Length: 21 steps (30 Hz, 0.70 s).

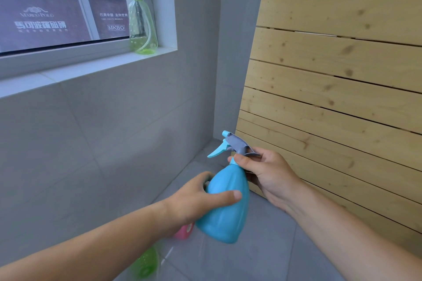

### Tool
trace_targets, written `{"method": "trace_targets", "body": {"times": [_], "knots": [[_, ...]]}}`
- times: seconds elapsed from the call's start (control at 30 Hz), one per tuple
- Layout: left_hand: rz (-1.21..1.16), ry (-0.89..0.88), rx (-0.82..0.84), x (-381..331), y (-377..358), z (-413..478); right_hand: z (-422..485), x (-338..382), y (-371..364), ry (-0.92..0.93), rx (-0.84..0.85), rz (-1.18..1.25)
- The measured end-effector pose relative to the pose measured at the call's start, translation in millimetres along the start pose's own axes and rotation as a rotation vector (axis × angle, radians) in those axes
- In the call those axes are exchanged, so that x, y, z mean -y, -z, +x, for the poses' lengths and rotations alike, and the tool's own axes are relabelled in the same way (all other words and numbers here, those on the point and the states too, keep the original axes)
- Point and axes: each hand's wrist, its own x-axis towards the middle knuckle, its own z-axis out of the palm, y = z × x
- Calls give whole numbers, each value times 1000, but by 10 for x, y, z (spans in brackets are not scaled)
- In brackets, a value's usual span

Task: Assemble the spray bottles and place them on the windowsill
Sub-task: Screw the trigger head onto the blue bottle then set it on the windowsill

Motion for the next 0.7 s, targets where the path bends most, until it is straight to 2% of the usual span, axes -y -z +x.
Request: {"method": "trace_targets", "body": {"times": [0.07,0.23,0.33,0.53,0.7], "knots": [[-4,-3,-3,0,-17,-9,0,13,-3,3,0,19],[-316,83,150,48,86,16,-16,77,-16,3,50,115],[-346,77,183,57,108,9,-43,98,-26,23,96,162],[-246,-7,41,49,67,15,-40,62,-43,58,86,56],[-118,-85,-97,54,-28,-29,-40,-21,-99,112,-16,34]]}}
